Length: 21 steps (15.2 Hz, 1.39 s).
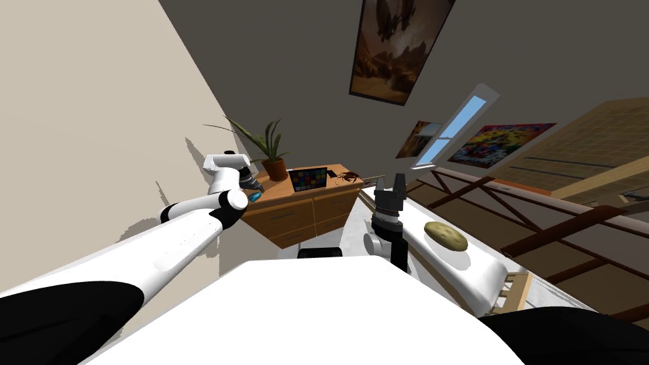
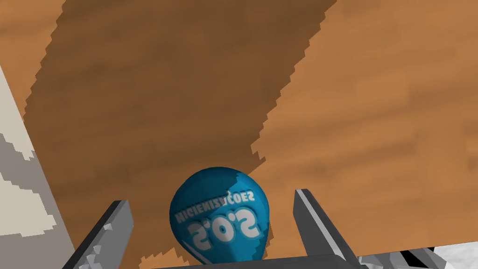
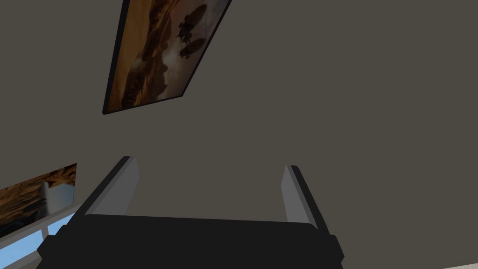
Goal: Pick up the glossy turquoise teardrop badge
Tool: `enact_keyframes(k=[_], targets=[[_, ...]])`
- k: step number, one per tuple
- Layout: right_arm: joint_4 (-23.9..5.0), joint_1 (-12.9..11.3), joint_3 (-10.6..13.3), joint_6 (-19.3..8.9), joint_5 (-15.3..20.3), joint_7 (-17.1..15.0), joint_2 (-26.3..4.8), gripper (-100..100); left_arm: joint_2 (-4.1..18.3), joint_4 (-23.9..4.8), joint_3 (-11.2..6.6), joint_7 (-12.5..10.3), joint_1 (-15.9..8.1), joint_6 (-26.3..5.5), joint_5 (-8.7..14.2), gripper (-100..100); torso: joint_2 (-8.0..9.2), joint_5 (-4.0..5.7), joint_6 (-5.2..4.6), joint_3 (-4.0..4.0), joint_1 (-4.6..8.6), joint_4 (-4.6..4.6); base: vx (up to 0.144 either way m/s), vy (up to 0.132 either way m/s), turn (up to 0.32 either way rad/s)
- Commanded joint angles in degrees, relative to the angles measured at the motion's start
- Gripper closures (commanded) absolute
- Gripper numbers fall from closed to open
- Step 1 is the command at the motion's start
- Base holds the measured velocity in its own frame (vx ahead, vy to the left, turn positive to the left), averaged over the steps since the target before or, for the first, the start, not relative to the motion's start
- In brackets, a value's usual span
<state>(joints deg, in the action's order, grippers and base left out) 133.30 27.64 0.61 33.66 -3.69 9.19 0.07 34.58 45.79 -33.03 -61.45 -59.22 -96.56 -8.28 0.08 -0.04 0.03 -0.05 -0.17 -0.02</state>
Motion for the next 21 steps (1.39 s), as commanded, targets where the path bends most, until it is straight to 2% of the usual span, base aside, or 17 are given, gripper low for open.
enact_keyframes(k=[1, 2, 3, 6, 10, 11, 12, 15, 16, 17, 21], targets=[[0.0, 0.0, 0.0, 0.0, 0.0, 0.0, 0.0, 0, 0.3, -1.2, -0.64, -0.7, -0.6, -2.6, -0.1, -100, 0.00, 0.00, 0.00, 0.00, 0.00, 0.00, -0.011, 0.046, -0.050], [0.0, 0.0, 0.0, 0.0, 0.0, 0.0, 0.0, 0, 0.8, -2.8, -1.36, -1.4, -1.3, -4.1, -0.3, -100, 0.00, -0.01, 0.00, 0.00, -0.01, 0.00, -0.009, 0.053, -0.060], [0.0, 0.0, 0.0, 0.0, 0.0, 0.0, 0.0, 0, 0.8, -2.8, -1.36, -1.4, -1.3, -5.0, -0.3, -100, 0.00, -0.01, 0.01, 0.00, -0.04, 0.00, -0.011, 0.056, -0.047], [0.0, 0.0, 0.0, 0.0, 0.0, 0.0, 0.0, 0, 1.5, -5.4, -2.48, -2.6, -2.3, -8.8, -0.7, -100, 0.03, -0.03, 0.02, -0.01, -0.10, 0.00, -0.015, 0.061, -0.034], [0.0, 0.0, 0.0, 0.0, 0.0, 0.0, 0.0, 0, 1.9, -6.9, -3.13, -3.2, -2.7, -11.4, -0.9, -100, -0.03, -0.02, 0.02, 0.02, -0.05, 0.01, -0.001, 0.048, -0.022], [0.0, 0.0, 0.0, 0.0, 0.0, 0.0, 0.0, 0, 1.8, -6.4, -2.85, -3.0, -2.7, -10.4, -0.8, -100, -0.04, -0.02, 0.02, 0.02, -0.04, 0.01, 0.002, 0.027, -0.008], [0.0, 0.0, 0.0, 0.0, 0.0, 0.0, 0.0, 0, 2.2, -7.2, -3.37, -1.3, -1.6, -9.2, -0.6, -100, -0.05, -0.01, 0.01, 0.03, 0.01, 0.01, 0.033, -0.028, 0.117], [0.0, 0.0, 0.0, 0.0, 0.0, 0.0, 0.0, 0, 2.6, -8.1, -3.94, 0.7, -0.3, -7.4, -0.3, -100, -0.30, 0.09, 0.03, 0.17, 0.50, 0.07, 0.083, -0.115, 0.150], [0.0, 0.0, 0.0, 0.0, 0.0, 0.0, 0.0, 0, 2.3, -7.4, -3.72, -0.4, -0.7, -8.3, -0.4, -100, -0.38, 0.12, 0.02, 0.22, 0.62, 0.09, 0.059, -0.081, 0.062], [0.0, 0.0, 0.0, 0.0, 0.0, 0.0, 0.0, 0, 2.3, -7.2, -3.79, 0.0, -0.5, -8.2, -0.4, 100, -0.35, 0.13, -0.01, 0.21, 0.56, 0.08, 0.020, -0.030, 0.008], [0.0, 0.0, 0.0, 0.0, 0.0, 0.0, 0.0, 0, 2.3, -7.2, -3.80, -0.1, -0.5, -8.2, -0.4, 100, -0.14, 0.04, -0.03, 0.09, 0.21, 0.04, 0.003, -0.006, 0.002]])
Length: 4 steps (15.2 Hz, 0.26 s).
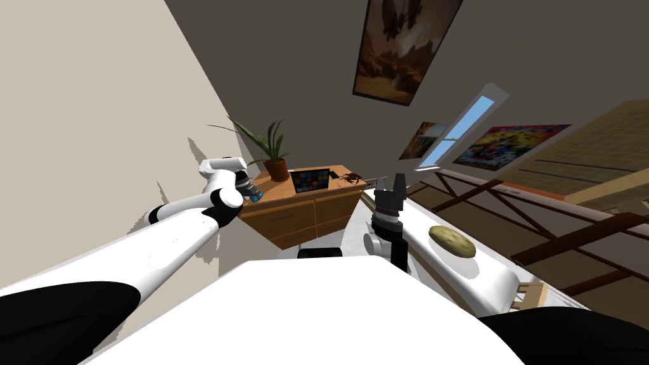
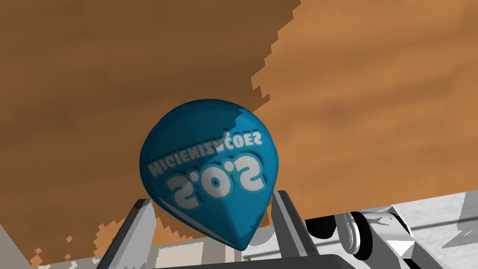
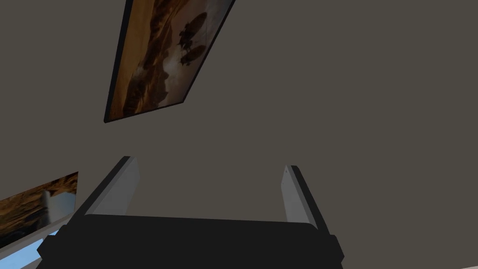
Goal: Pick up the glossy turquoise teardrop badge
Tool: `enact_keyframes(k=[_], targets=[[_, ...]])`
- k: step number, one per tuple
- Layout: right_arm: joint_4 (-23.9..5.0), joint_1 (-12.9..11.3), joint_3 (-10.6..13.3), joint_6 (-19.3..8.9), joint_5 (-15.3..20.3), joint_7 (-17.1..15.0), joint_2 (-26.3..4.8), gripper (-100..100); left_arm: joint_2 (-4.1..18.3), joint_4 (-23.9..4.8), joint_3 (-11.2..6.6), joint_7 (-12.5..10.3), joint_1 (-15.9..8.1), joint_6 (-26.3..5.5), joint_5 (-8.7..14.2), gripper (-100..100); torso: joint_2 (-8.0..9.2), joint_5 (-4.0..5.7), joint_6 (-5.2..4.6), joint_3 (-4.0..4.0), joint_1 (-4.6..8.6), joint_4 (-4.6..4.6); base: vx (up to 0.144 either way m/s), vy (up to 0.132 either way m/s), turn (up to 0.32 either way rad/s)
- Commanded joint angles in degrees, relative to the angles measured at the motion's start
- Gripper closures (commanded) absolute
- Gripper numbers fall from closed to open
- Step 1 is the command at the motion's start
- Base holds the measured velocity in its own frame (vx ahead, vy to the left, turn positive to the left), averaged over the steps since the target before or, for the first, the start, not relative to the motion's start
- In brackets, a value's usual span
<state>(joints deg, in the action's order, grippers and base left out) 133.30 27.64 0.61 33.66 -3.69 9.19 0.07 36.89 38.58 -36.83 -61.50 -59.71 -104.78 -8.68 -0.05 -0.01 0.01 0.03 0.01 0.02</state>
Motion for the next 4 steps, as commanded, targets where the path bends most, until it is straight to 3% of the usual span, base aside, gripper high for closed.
enact_keyframes(k=[1, 3, 4], targets=[[0.0, 0.0, 0.0, 0.0, 0.0, 0.0, 0.0, 0, -0.2, 0.2, 0.55, -1.7, -1.4, -1.3, -0.3, 100, 0.00, 0.00, 0.00, 0.00, 0.00, 0.00, -0.050, 0.050, -0.132], [0.0, 0.0, 0.0, 0.0, 0.0, 0.0, 0.0, 0, -0.5, 0.7, 0.89, -3.0, -2.2, -2.4, -0.5, 100, 0.23, 0.00, -0.14, -0.14, -0.22, -0.08, -0.102, 0.123, -0.230], [0.0, 0.0, 0.0, 0.0, 0.0, 0.0, 0.0, 0, -0.3, 0.4, 0.63, -1.9, -1.6, -1.6, -0.3, 100, 0.35, -0.03, -0.11, -0.21, -0.38, -0.11, -0.066, 0.094, -0.103]])
